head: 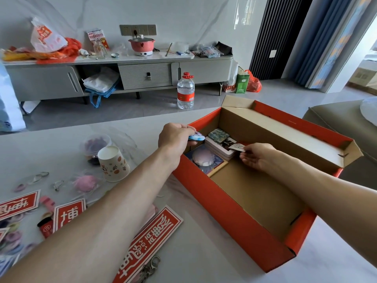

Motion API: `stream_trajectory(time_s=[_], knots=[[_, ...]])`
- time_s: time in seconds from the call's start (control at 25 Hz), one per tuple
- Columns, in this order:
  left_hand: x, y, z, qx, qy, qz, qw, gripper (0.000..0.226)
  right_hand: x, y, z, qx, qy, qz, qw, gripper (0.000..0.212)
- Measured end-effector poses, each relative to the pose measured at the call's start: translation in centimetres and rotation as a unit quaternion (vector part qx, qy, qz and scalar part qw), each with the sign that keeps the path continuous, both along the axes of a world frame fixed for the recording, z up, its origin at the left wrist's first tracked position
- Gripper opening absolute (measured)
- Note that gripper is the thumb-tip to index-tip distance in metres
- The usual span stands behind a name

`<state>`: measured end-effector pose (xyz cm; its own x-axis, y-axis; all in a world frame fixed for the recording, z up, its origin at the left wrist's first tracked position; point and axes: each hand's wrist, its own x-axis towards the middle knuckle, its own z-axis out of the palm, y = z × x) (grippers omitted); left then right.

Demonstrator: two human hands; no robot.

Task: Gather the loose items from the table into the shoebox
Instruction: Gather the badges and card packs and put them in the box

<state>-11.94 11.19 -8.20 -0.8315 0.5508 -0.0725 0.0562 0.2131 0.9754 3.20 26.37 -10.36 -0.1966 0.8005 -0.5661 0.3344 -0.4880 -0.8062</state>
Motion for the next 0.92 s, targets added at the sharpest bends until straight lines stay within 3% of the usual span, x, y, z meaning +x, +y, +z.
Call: stream_trajectory(time_s=[0.12,0.4,0.6,0.84,0.92], knots=[[-0.1,-0.1,0.0,0.004,0.0,-0.004,1.0,0.012,-0.9,0.0,-0.3,0.01,-0.007,0.011,1.0,0.016],[0.0,-0.2,0.0,0.007,0.002,-0.004,1.0,0.012,-0.8,-1.1,-0.2,-0.006,0.095,0.014,0.995,0.007],[0.1,-0.4,0.2,0.007,0.0,-0.006,1.0,0.013,-0.8,-1.4,-0.1,0.013,0.014,0.005,1.0,0.006],[0.2,-0.5,0.3,0.016,-0.004,-0.007,1.0,0.013,-1.7,-0.9,-0.6,-0.042,0.087,-0.055,0.994,0.021],[0.3,-0.5,0.3,0.015,-0.004,-0.01,1.0,0.014,-2.1,-0.8,-0.7,-0.05,0.067,-0.037,0.996,0.008]])
